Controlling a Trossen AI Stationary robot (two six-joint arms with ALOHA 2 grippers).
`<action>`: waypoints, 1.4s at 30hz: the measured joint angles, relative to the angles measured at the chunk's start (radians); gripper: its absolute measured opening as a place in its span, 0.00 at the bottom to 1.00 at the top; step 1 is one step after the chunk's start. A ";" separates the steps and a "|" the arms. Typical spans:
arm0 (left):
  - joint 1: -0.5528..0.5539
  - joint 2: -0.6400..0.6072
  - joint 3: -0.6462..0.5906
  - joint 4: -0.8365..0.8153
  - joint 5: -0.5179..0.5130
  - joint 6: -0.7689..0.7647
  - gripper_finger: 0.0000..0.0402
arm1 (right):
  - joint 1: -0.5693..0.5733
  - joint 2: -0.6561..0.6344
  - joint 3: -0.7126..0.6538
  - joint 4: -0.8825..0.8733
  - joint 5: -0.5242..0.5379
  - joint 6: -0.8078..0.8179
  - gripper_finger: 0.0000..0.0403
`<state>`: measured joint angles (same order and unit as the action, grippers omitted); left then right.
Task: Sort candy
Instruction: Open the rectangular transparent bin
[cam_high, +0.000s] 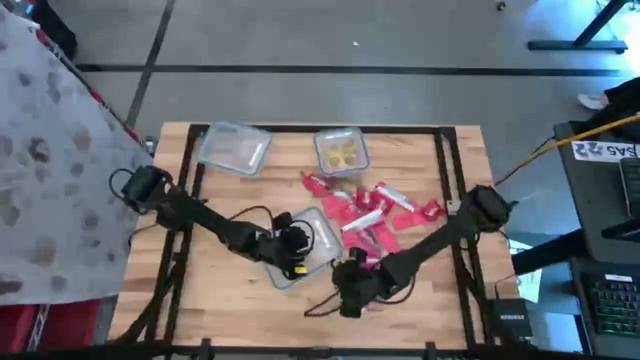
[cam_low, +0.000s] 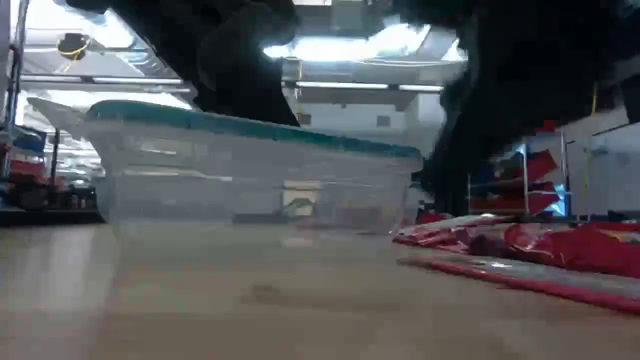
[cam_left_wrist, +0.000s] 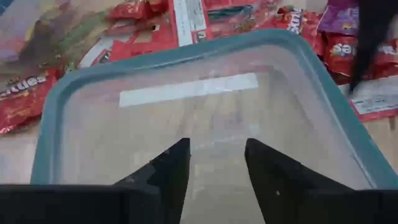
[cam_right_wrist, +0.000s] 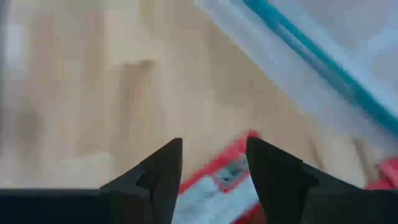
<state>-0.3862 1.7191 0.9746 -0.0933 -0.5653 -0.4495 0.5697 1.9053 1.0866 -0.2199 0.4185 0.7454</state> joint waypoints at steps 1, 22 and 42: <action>0.000 0.000 -0.001 -0.001 0.003 -0.006 0.36 | 0.001 0.000 -0.041 0.063 0.023 0.014 0.41; 0.007 0.151 0.006 0.082 -0.025 0.002 0.36 | -0.054 0.017 -0.403 1.029 0.065 -0.071 0.41; -0.034 0.138 0.001 0.136 0.000 0.015 0.36 | 0.112 -0.157 -0.147 0.407 0.032 -0.813 0.41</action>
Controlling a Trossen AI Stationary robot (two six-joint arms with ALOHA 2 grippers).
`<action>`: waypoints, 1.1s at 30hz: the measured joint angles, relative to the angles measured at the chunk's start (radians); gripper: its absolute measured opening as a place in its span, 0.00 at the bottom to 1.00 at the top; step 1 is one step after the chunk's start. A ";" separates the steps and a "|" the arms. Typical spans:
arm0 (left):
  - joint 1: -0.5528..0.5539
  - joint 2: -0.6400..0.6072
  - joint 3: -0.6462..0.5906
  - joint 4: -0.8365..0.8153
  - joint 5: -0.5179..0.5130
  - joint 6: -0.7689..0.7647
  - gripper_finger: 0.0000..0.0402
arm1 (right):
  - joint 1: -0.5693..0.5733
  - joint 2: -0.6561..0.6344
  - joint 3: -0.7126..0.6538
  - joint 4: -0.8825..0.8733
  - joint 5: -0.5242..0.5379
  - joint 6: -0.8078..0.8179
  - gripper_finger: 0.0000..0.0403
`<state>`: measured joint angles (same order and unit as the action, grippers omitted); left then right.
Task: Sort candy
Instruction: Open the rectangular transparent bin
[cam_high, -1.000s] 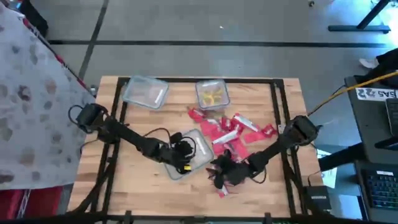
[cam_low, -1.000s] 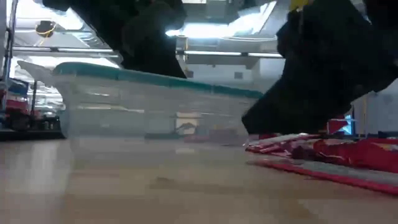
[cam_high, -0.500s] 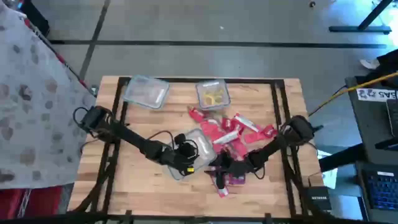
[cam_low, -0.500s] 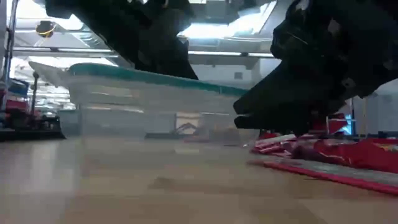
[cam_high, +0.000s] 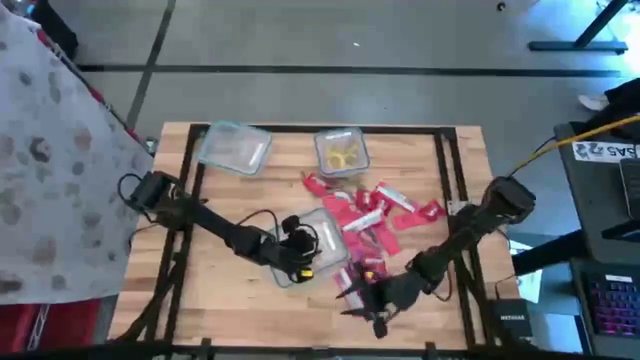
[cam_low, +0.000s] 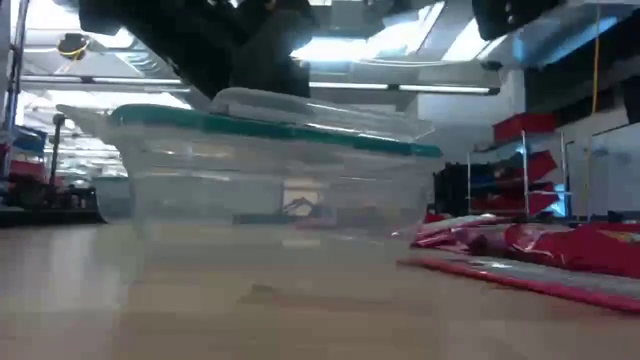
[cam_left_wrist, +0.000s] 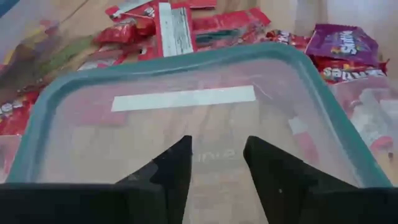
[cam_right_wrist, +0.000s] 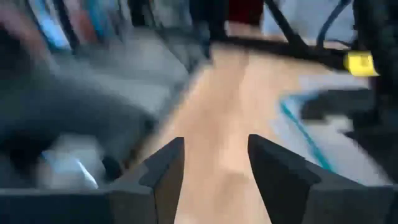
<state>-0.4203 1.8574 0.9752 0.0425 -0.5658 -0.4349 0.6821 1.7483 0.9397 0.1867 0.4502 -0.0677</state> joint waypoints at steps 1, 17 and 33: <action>-0.004 -0.001 0.000 0.000 0.001 -0.003 0.36 | -0.010 0.012 0.031 -0.046 0.022 -0.052 0.41; -0.017 -0.001 0.000 0.002 0.001 -0.031 0.36 | -0.070 0.179 0.135 -0.126 0.250 -0.434 0.40; -0.061 -0.196 0.015 -0.148 -0.049 0.093 0.36 | -0.090 0.157 0.312 -0.233 0.184 -0.330 0.02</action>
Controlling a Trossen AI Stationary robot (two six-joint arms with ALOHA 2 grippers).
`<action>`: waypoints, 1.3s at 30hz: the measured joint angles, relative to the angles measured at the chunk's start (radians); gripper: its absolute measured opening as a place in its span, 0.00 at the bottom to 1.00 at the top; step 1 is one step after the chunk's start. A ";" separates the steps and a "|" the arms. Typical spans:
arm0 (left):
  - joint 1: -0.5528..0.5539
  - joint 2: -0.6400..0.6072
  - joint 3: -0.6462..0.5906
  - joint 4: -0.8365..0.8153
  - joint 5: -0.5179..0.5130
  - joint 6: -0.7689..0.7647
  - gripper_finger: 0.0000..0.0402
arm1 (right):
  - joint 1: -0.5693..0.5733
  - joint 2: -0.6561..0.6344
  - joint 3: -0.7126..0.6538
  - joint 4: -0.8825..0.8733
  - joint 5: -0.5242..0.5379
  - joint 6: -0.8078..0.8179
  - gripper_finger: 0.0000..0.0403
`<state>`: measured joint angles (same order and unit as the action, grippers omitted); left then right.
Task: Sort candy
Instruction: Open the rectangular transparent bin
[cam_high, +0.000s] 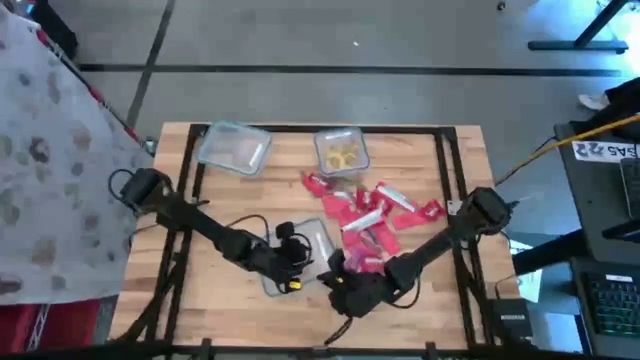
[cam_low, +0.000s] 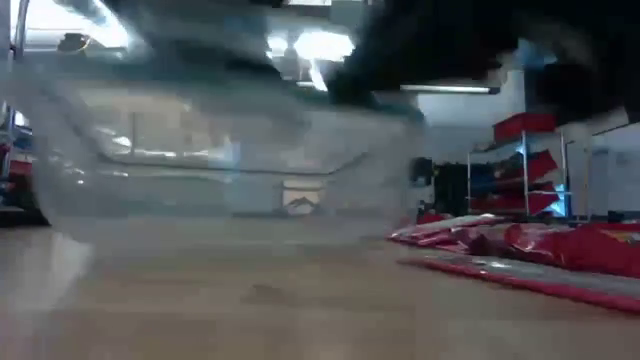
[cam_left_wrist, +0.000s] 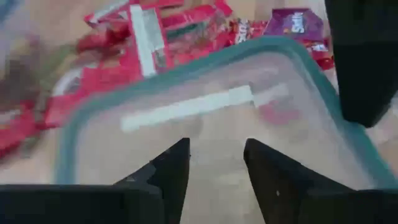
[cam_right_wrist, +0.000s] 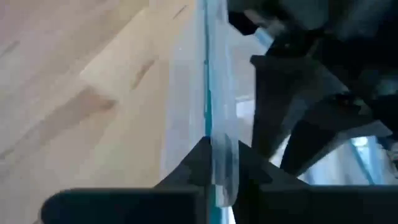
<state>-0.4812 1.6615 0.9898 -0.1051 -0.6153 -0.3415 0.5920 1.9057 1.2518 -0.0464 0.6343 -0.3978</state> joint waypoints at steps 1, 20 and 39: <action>0.000 -0.016 0.000 -0.021 -0.013 0.003 0.36 | 0.000 0.000 0.020 -0.022 0.001 -0.001 0.02; 0.001 -0.020 -0.050 -0.073 -0.065 -0.130 0.36 | -0.118 0.078 0.086 -0.086 -0.323 0.196 0.09; -0.012 -0.027 0.098 -0.406 0.032 -0.341 0.36 | -0.174 -0.071 0.117 -0.764 -0.084 0.761 0.41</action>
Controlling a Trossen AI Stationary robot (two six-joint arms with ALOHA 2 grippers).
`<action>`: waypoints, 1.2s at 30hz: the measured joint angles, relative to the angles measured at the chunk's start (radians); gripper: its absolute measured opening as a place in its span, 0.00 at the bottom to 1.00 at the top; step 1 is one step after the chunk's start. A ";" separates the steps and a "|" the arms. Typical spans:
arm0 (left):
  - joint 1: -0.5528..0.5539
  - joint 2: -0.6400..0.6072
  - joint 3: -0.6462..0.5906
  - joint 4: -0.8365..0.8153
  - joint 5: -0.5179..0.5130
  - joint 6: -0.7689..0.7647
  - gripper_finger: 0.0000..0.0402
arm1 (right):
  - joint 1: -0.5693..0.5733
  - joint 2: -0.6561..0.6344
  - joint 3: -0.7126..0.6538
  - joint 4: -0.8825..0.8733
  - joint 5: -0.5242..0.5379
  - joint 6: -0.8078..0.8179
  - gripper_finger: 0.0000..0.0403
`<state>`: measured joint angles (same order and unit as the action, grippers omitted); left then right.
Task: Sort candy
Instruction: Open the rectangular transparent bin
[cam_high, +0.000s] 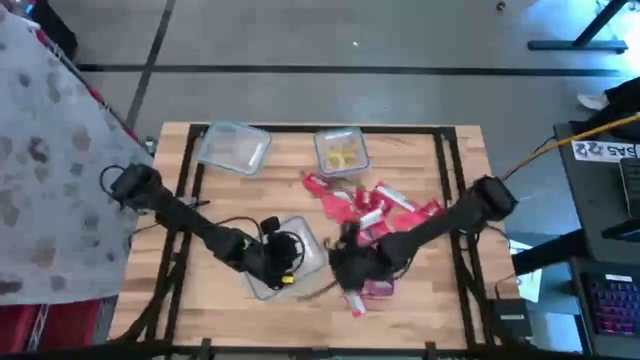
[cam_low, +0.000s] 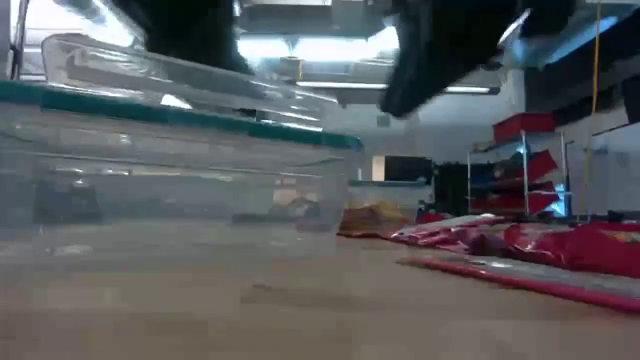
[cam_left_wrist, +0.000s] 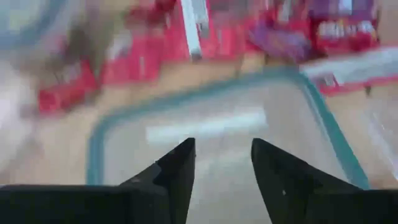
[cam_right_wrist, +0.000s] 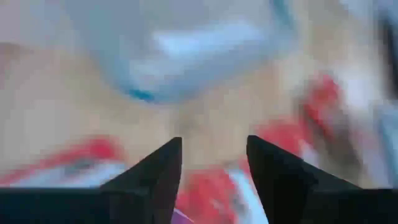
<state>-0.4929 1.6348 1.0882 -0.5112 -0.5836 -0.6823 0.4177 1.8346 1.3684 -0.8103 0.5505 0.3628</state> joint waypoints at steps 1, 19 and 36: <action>0.008 0.000 0.000 -0.024 0.019 -0.021 0.36 | -0.016 0.008 -0.012 0.031 -0.019 0.020 0.40; 0.097 0.167 0.003 0.218 0.117 0.181 0.36 | 0.051 0.099 -0.077 0.672 -0.534 -0.132 0.30; 0.088 0.169 0.001 0.217 0.113 0.163 0.36 | 0.131 0.072 -0.390 0.801 -0.153 0.164 0.36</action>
<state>-0.4049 1.8042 1.0889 -0.2944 -0.4706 -0.5198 0.5482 1.9065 0.9788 -0.0093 0.3977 0.5270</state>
